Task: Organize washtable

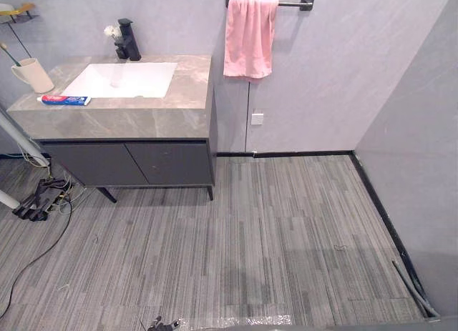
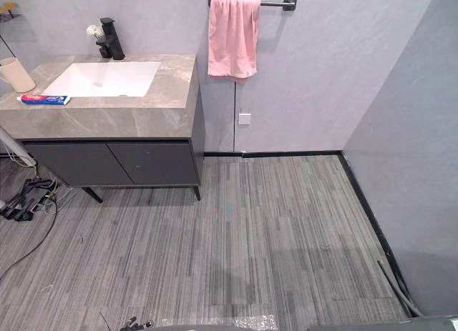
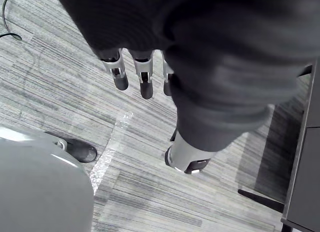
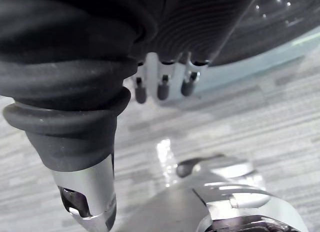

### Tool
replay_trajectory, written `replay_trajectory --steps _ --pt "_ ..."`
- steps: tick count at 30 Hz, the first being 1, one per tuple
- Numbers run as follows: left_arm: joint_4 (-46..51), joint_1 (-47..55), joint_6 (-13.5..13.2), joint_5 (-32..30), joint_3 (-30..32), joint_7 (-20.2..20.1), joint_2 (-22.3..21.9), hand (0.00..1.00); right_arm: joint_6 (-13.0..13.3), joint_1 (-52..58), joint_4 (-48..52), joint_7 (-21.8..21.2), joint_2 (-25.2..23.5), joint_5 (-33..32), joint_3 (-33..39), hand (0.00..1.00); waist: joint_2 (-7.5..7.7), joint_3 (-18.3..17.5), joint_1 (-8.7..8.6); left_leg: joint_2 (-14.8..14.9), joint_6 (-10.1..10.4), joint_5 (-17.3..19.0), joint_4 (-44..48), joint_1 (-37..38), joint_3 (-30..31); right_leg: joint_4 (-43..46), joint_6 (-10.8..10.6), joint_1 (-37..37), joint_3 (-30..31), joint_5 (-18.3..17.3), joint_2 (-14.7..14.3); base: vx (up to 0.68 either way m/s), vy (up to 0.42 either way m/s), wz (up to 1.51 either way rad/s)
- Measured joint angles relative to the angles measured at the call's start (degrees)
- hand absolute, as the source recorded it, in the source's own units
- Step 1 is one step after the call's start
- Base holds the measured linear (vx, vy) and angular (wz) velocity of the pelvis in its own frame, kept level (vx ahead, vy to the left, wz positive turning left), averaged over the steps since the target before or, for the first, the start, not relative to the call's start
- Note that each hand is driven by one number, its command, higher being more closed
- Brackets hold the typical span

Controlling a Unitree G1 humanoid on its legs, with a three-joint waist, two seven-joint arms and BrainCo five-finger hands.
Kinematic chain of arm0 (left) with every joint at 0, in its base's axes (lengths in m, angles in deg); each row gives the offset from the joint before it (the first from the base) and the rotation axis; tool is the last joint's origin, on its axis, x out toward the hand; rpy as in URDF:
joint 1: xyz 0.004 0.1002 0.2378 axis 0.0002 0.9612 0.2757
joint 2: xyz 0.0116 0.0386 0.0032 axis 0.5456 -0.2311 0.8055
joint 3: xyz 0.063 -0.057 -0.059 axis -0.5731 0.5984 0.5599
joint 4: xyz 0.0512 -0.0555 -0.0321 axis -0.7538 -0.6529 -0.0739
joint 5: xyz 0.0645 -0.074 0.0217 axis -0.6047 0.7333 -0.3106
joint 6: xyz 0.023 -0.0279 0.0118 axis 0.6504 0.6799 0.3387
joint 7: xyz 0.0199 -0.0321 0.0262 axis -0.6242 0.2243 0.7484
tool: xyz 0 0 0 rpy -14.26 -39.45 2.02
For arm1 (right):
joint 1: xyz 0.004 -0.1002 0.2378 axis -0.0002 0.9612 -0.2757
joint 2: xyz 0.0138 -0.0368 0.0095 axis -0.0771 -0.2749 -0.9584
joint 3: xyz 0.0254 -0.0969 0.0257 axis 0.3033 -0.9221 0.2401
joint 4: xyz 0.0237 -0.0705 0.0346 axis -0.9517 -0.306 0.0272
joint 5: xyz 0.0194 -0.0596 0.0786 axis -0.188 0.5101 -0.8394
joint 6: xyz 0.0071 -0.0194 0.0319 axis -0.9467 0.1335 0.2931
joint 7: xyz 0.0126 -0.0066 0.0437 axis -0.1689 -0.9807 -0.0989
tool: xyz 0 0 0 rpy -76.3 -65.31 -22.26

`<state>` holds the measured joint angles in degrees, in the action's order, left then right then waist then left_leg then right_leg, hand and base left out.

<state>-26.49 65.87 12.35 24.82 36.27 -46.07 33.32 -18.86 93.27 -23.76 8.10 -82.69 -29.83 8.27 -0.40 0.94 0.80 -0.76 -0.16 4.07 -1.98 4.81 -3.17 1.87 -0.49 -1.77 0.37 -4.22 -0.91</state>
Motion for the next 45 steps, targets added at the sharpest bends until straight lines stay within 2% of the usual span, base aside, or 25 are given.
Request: replay_trajectory --steps 14,45 --pt "0.07 -0.24 -1.12 -0.06 -0.69 0.18 0.05 0.0 0.08 -0.04 0.09 0.01 0.01 -0.01 -0.04 0.0 -0.01 0.99 0.04 0.2 0.06 -0.03 -0.6 -0.04 -0.37 -1.83 0.35 -0.2 -0.13 0.91 -0.24 0.01 -0.001 -0.01" --pt "0.05 -0.55 -1.15 -0.11 -1.23 0.19 0.04 0.0 0.1 0.09 0.48 -0.1 0.02 -0.09 0.15 0.0 -0.27 1.22 0.05 0.67 0.12 0.0 -1.01 0.64 -1.41 -2.18 0.36 -0.89 0.46 1.0 -0.77 0.01 -0.001 -0.01"
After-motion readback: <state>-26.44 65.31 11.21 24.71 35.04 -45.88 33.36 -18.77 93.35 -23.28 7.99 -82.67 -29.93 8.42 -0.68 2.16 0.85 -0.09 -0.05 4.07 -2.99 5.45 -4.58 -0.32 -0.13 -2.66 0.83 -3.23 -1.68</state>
